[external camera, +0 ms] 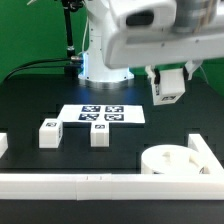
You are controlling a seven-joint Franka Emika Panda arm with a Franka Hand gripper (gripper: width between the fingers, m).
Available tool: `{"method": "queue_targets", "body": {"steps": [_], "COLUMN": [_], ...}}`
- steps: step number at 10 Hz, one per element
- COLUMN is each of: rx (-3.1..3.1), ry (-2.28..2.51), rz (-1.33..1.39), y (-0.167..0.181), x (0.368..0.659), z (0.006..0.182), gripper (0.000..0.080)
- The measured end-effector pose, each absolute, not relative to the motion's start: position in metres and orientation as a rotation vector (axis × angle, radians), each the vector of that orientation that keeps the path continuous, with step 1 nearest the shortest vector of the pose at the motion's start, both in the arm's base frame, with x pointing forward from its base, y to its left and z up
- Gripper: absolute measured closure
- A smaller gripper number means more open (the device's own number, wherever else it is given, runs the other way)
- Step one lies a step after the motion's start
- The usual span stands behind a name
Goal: Assemble stool
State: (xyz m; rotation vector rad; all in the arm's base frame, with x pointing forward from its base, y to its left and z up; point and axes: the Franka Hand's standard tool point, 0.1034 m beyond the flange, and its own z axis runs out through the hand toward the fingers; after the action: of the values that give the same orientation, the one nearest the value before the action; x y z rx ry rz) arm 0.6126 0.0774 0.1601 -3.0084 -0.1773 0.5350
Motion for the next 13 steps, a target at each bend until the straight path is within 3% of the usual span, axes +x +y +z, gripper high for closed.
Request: {"method": "queue_targets", "body": {"steps": [4, 7, 12, 13], "rx": [-3.061, -3.046, -2.951, -2.940], "ry": [-0.161, -0.173, -0.160, -0.156], "rz": [0.143, -0.303, -0.808, -0.847], "y": [0.078, 0.104, 0.099, 0.098], "x": [0.619, 0.627, 0.630, 0.629], "z": [0.154, 0.145, 0.143, 0.135], "gripper": [0.0462, 0.0462, 0.0462, 0.0462]}}
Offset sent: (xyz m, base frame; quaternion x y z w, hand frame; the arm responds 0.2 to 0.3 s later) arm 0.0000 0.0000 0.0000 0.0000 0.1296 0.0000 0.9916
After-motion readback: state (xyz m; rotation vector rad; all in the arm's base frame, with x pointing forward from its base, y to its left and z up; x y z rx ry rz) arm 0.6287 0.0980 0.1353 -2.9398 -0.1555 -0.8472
